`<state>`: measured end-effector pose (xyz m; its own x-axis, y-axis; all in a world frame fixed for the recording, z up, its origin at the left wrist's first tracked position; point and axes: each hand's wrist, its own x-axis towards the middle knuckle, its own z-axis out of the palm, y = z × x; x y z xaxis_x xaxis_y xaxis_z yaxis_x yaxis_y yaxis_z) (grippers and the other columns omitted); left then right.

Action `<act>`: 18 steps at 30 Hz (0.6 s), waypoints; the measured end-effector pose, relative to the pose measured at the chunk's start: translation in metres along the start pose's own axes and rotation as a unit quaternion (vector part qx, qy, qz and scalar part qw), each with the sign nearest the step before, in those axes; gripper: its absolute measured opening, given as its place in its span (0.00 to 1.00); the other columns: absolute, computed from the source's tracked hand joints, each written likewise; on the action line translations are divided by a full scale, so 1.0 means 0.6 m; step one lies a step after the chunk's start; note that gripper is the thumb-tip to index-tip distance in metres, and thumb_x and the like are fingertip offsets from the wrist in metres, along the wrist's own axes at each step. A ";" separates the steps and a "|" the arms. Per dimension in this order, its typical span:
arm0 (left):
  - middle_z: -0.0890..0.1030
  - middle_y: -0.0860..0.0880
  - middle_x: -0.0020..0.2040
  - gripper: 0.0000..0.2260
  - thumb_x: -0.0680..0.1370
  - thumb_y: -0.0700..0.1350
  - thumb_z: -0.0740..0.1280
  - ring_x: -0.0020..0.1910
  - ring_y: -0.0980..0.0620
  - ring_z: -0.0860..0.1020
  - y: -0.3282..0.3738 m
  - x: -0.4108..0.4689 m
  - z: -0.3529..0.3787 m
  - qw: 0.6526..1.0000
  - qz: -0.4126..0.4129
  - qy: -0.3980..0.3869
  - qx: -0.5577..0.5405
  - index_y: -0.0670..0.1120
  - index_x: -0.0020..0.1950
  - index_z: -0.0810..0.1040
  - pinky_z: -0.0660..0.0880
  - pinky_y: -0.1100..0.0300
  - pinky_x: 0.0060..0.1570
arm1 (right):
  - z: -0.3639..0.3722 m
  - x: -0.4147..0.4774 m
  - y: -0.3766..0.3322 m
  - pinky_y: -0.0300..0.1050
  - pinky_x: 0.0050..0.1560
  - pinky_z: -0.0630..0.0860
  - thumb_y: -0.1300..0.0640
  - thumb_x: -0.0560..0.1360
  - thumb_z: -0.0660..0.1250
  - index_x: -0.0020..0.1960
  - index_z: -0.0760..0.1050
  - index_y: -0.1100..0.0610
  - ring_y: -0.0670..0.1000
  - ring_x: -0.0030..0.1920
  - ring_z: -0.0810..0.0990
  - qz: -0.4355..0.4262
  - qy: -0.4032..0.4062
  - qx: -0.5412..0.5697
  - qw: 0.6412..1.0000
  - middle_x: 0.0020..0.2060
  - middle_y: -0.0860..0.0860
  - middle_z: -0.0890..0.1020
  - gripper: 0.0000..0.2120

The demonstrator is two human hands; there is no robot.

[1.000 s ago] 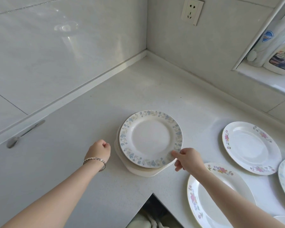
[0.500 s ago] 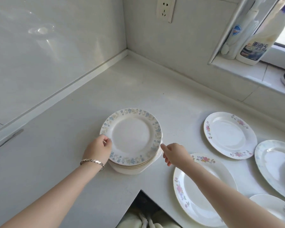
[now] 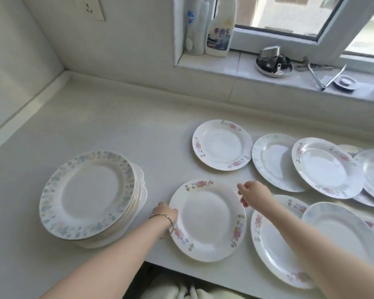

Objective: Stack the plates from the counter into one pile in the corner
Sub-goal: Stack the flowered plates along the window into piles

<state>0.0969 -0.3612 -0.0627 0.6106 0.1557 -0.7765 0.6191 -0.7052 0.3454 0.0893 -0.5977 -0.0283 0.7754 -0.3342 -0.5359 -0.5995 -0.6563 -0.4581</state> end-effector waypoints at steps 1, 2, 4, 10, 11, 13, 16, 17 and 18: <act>0.78 0.38 0.60 0.18 0.75 0.42 0.61 0.59 0.40 0.78 0.002 0.007 0.007 0.999 -0.014 0.006 -0.043 0.36 0.63 0.72 0.75 0.52 0.59 | -0.004 0.000 0.015 0.43 0.41 0.75 0.53 0.77 0.56 0.43 0.76 0.62 0.50 0.30 0.79 0.008 0.000 0.000 1.000 0.28 0.49 0.79 0.15; 0.80 0.37 0.56 0.15 0.75 0.41 0.61 0.53 0.40 0.81 0.003 0.013 0.011 0.996 -0.023 0.012 -0.080 0.35 0.58 0.75 0.77 0.54 0.55 | -0.007 -0.001 0.028 0.42 0.39 0.75 0.53 0.77 0.56 0.43 0.76 0.62 0.51 0.31 0.79 0.017 -0.004 0.000 1.000 0.28 0.49 0.79 0.15; 0.79 0.39 0.41 0.09 0.76 0.40 0.60 0.35 0.44 0.82 0.001 0.011 0.012 0.989 -0.029 0.029 -0.140 0.36 0.40 0.76 0.76 0.64 0.37 | -0.009 -0.001 0.047 0.40 0.34 0.74 0.54 0.77 0.56 0.44 0.76 0.63 0.52 0.32 0.79 0.028 -0.016 0.005 0.999 0.29 0.50 0.79 0.15; 0.72 0.45 0.33 0.10 0.79 0.42 0.58 0.31 0.49 0.70 -0.006 -0.009 0.008 0.984 0.039 0.073 -0.155 0.40 0.41 0.72 0.63 0.61 0.31 | -0.003 0.011 0.054 0.39 0.29 0.72 0.54 0.79 0.53 0.39 0.75 0.60 0.49 0.29 0.77 0.027 -0.033 0.031 0.999 0.28 0.51 0.79 0.17; 0.71 0.46 0.31 0.11 0.80 0.42 0.58 0.29 0.51 0.68 -0.006 -0.017 0.004 0.981 0.054 0.088 -0.162 0.40 0.39 0.72 0.62 0.61 0.28 | -0.001 0.014 0.051 0.40 0.30 0.73 0.53 0.79 0.52 0.38 0.75 0.59 0.50 0.29 0.77 0.029 -0.036 0.040 0.998 0.29 0.51 0.79 0.18; 0.69 0.48 0.30 0.13 0.80 0.41 0.60 0.28 0.53 0.67 -0.011 -0.033 -0.017 0.970 0.084 0.128 -0.188 0.43 0.35 0.71 0.63 0.62 0.26 | 0.003 0.018 0.044 0.42 0.32 0.73 0.53 0.80 0.51 0.38 0.74 0.58 0.51 0.31 0.78 0.035 -0.041 0.047 0.997 0.30 0.52 0.80 0.19; 0.71 0.49 0.31 0.11 0.79 0.42 0.60 0.31 0.50 0.69 -0.023 -0.066 -0.077 0.942 0.105 0.196 -0.250 0.43 0.37 0.72 0.64 0.64 0.29 | 0.011 0.018 0.025 0.41 0.33 0.71 0.51 0.80 0.49 0.41 0.75 0.59 0.50 0.31 0.78 0.027 -0.045 0.056 0.997 0.30 0.52 0.80 0.20; 0.72 0.50 0.32 0.10 0.80 0.42 0.60 0.31 0.51 0.69 -0.029 -0.080 -0.101 0.930 0.104 0.220 -0.277 0.43 0.39 0.73 0.64 0.63 0.30 | 0.016 0.017 0.014 0.40 0.33 0.70 0.51 0.80 0.49 0.42 0.76 0.59 0.50 0.31 0.78 0.015 -0.047 0.059 0.997 0.30 0.52 0.80 0.20; 0.72 0.50 0.32 0.09 0.80 0.42 0.60 0.31 0.53 0.70 -0.036 -0.091 -0.127 0.916 0.105 0.247 -0.297 0.43 0.40 0.74 0.64 0.64 0.30 | 0.021 0.015 0.002 0.40 0.34 0.70 0.51 0.80 0.50 0.42 0.76 0.59 0.51 0.31 0.78 0.002 -0.049 0.056 0.997 0.30 0.52 0.80 0.20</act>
<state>0.0877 -0.3019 0.0121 0.8056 0.4568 -0.3773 0.5319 -0.2772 0.8001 0.0931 -0.5933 -0.0426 0.7537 -0.2647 -0.6016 -0.6246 -0.5732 -0.5303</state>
